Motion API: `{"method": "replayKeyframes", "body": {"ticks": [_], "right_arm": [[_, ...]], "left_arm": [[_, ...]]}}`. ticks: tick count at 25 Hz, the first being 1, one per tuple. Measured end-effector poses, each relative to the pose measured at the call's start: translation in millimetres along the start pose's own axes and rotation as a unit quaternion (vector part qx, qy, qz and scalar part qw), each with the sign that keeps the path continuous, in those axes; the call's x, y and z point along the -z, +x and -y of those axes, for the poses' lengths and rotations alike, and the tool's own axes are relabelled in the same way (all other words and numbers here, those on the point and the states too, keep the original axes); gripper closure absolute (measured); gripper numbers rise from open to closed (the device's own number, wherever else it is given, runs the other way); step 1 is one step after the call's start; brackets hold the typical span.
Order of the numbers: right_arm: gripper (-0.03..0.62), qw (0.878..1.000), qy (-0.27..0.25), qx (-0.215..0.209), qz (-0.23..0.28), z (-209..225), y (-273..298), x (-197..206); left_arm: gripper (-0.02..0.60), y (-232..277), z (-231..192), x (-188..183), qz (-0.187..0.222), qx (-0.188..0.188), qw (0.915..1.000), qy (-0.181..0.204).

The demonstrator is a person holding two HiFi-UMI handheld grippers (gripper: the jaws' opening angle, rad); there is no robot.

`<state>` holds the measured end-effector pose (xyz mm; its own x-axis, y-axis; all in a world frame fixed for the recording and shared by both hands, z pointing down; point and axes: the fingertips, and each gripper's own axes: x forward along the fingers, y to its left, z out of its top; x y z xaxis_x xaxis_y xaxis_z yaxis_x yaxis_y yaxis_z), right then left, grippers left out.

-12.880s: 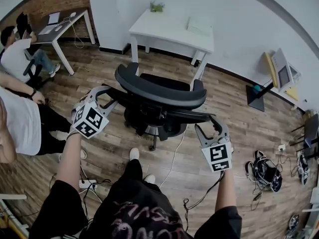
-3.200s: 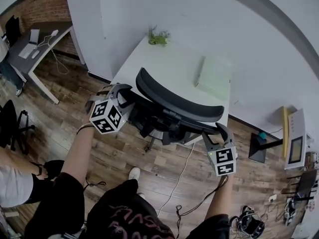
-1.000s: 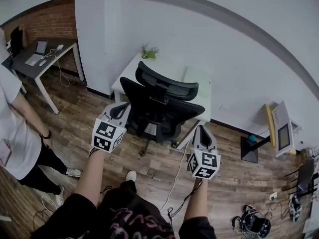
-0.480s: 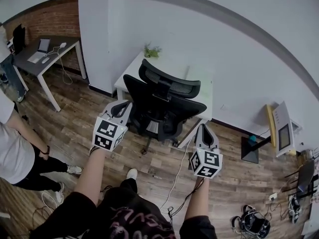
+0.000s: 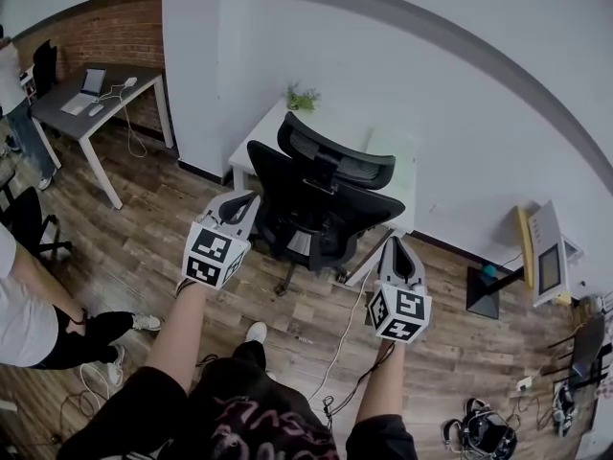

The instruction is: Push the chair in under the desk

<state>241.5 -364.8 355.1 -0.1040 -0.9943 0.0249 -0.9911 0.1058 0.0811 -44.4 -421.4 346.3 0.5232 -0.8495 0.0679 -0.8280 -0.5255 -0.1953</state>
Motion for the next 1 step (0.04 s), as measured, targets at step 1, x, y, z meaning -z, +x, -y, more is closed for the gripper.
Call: {"method": "replayKeyframes", "body": {"ticks": [1], "right_arm": [[0.568,1.0,0.0,-0.001,0.0,-1.4,0.6,-0.5]], "left_arm": [[0.568,-0.5,-1.4,-1.0,0.0,0.0,1.0,0.001]]}}
